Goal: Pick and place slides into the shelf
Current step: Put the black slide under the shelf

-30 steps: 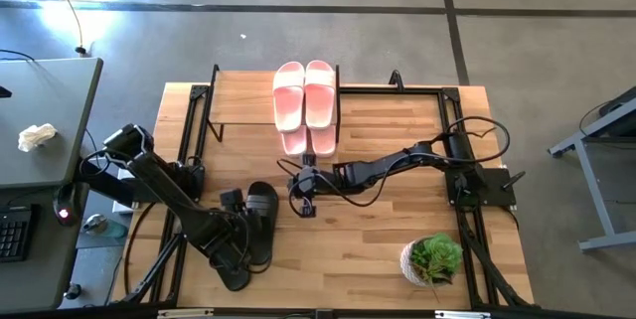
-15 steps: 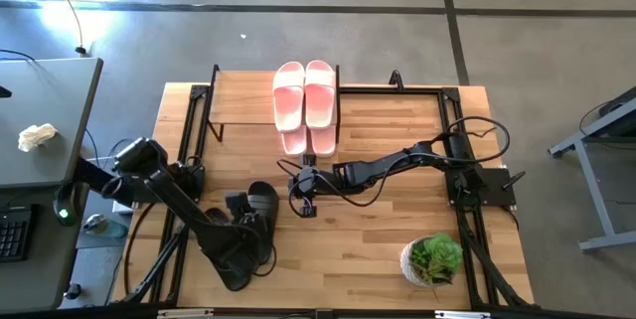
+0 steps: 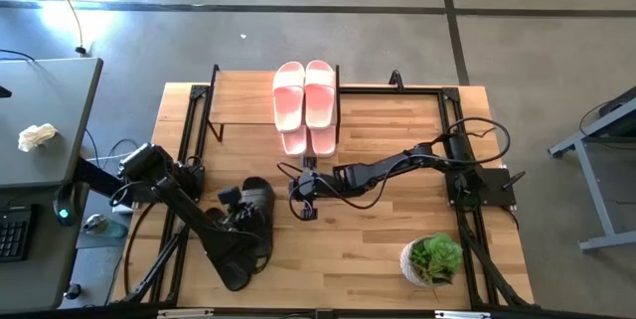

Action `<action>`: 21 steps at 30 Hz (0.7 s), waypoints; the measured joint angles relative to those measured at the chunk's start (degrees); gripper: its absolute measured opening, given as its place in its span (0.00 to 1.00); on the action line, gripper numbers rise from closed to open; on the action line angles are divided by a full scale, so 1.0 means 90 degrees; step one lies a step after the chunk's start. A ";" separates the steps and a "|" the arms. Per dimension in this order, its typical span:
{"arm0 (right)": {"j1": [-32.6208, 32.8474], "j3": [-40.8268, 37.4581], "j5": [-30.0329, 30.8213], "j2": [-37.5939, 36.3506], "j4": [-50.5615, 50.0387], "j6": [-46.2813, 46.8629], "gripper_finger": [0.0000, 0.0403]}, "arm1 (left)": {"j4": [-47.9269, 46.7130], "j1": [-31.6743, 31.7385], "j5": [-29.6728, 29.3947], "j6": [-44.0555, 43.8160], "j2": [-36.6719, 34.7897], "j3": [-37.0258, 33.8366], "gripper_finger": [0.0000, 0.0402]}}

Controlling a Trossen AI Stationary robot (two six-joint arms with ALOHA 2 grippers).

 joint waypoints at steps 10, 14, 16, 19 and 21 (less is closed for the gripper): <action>0.0119 -0.0010 0.0347 -0.0304 -0.0458 0.0015 0.00 | -0.2047 0.0121 -0.0631 -0.0637 -0.0045 0.0597 0.02; 0.0188 -0.0010 0.0428 -0.0792 -0.0830 0.0002 0.00 | -0.2008 0.0379 -0.1033 -0.0610 -0.0150 0.0593 0.04; 0.0258 -0.0010 0.0480 -0.1056 -0.1037 -0.0006 0.00 | -0.2001 0.0554 -0.1323 -0.0532 -0.0162 0.0541 0.04; 0.0434 -0.0007 0.0644 -0.1418 -0.1510 -0.0102 0.00 | -0.1995 0.0862 -0.1561 -0.0220 -0.0158 0.0420 0.01; 0.0559 -0.0051 0.0811 -0.1617 -0.1810 -0.0144 0.00 | -0.1916 0.1092 -0.1639 -0.0074 -0.0166 0.0326 0.02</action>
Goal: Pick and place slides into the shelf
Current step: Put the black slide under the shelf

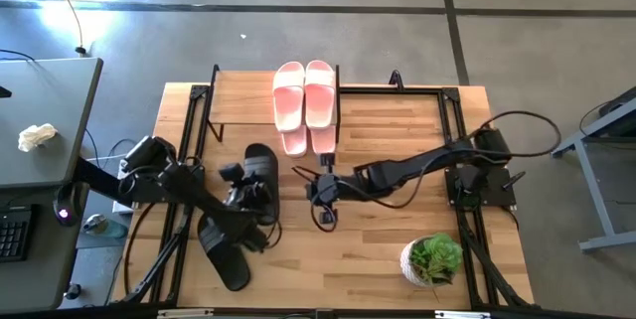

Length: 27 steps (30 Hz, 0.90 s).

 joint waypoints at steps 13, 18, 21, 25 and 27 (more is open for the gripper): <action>0.0662 -0.0614 0.0612 -0.0357 -0.0613 0.0829 0.00 | 0.2604 0.0984 -0.0098 0.2243 -0.0710 -0.1599 0.01; 0.0754 -0.0631 0.0666 -0.0357 -0.0670 0.0907 0.00 | 0.3245 0.1482 -0.0185 0.2992 -0.1003 -0.2128 0.01; 0.0769 -0.0629 0.0703 -0.0357 -0.0760 0.0924 0.00 | 0.3682 0.1799 -0.0229 0.3454 -0.1108 -0.2358 0.01; 0.0723 -0.0629 0.0714 -0.0357 -0.0896 0.0972 0.00 | 0.4523 0.2181 -0.0370 0.4322 -0.1159 -0.2540 0.01; 0.0698 -0.0631 0.0714 -0.0357 -0.0980 0.1029 0.00 | 0.5058 0.2415 -0.0361 0.4837 -0.1158 -0.2627 0.01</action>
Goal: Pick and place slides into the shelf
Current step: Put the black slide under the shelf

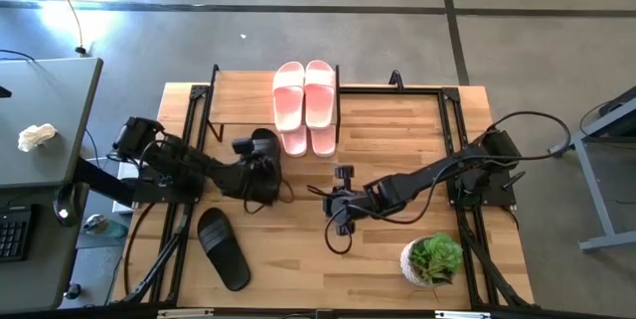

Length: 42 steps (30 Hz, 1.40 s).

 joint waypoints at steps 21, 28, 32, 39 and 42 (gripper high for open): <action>-0.0192 0.0002 0.0006 0.0000 -0.0367 0.0167 0.00 | 0.2419 0.1680 0.0498 0.3368 -0.0232 -0.0416 0.01; -0.0213 0.0002 -0.0026 0.0000 -0.0364 0.0162 0.00 | 0.2316 0.1685 0.0533 0.3313 -0.0228 -0.0408 0.03; -0.0272 0.0002 -0.0054 0.0000 -0.0364 0.0158 0.00 | 0.2151 0.1694 0.0484 0.3096 -0.0215 -0.0406 0.09; -0.0362 0.0002 -0.0219 0.0000 -0.0362 0.0124 0.00 | 0.1321 0.1708 0.0373 0.2320 -0.0201 -0.0227 0.27; -0.0399 0.0002 -0.0272 0.0000 -0.0359 0.0111 0.00 | 0.1257 0.1706 0.0372 0.2297 -0.0201 -0.0143 0.35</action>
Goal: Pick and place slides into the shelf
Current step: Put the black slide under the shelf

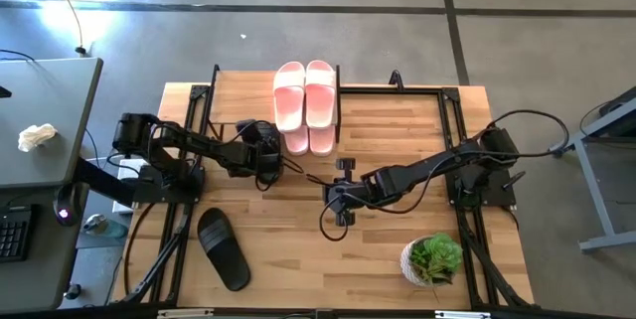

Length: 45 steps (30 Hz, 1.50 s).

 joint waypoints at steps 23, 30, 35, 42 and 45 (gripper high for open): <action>-0.0039 0.0002 -0.0189 0.0000 0.0237 -0.0165 0.00 | -0.2456 -0.0183 0.0993 -0.1419 -0.0119 0.1412 0.63; -0.0042 0.0005 -0.0445 0.0000 0.0331 -0.0125 0.00 | -0.3127 -0.0977 0.2442 -0.3110 -0.0712 0.1828 0.56; -0.0086 0.0005 -0.1106 -0.0157 0.0425 -0.0114 0.00 | -0.3017 -0.1782 0.3873 -0.4113 -0.1223 0.1967 0.43; -0.0223 0.0005 -0.1270 -0.0378 0.0178 -0.0359 0.00 | -0.2140 -0.2852 0.5151 -0.4831 -0.1164 0.1677 0.20; -0.0258 0.0005 -0.1426 -0.0384 0.0047 -0.0435 0.00 | -0.1149 -0.3072 0.5071 -0.5156 -0.1018 0.1226 0.08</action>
